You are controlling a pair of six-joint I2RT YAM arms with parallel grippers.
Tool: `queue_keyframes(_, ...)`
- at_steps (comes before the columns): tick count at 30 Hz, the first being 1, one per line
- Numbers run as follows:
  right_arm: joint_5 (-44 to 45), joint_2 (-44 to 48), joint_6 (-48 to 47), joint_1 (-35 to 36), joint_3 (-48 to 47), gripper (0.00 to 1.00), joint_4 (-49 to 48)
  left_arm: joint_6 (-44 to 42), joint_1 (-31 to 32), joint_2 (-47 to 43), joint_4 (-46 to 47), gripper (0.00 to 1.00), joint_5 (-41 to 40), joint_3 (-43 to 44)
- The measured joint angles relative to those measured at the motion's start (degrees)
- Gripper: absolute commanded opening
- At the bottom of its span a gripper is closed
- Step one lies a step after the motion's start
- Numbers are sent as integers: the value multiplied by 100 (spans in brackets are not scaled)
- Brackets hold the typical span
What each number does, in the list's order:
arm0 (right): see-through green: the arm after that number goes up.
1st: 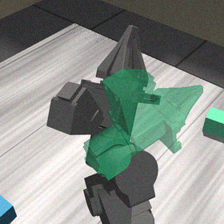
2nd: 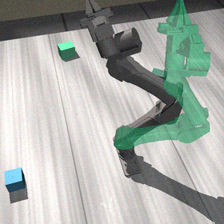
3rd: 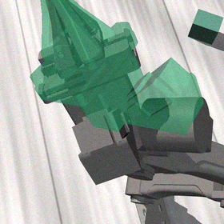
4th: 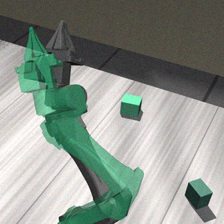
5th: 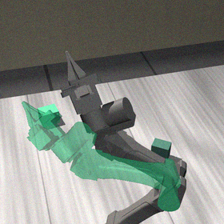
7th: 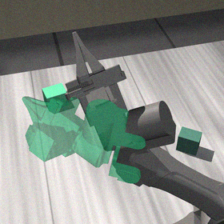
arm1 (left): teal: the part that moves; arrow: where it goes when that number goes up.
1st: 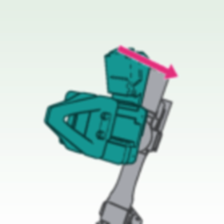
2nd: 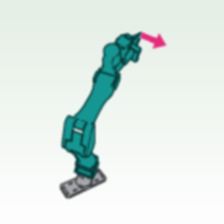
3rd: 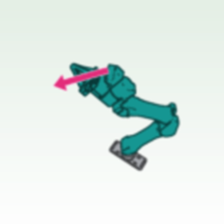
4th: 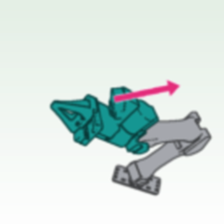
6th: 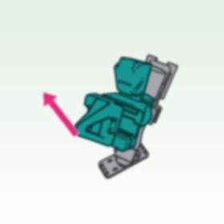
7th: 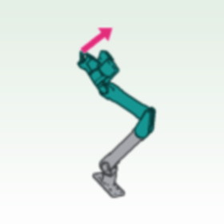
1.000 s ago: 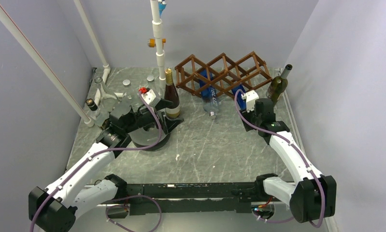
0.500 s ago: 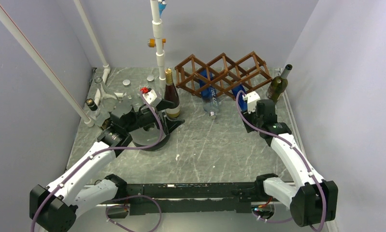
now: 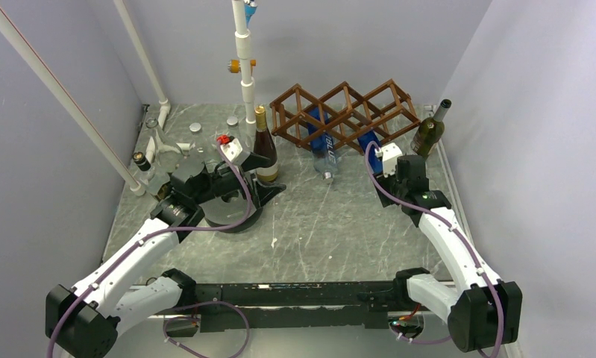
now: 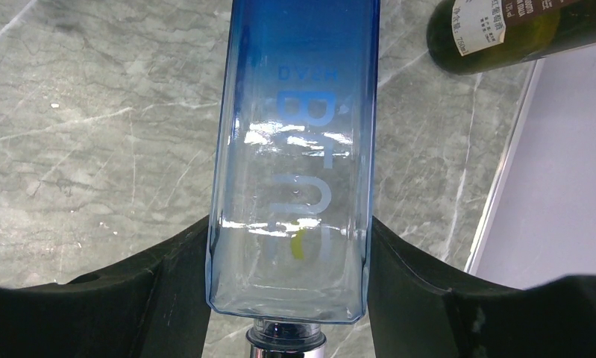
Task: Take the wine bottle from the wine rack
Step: Pick up the wine bottle from the wine rack.
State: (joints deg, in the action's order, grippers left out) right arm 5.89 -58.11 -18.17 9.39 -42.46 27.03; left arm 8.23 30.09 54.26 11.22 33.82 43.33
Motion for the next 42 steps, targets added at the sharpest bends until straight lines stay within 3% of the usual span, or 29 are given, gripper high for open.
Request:
queue_keyframes(33,-365,151,-214,15,85,0,527,-2,105,201,15,99,267,0)
queue_keyframes(42,-527,352,-715,-11,-96,0,1167,-584,756,236,179,99,376,-205)
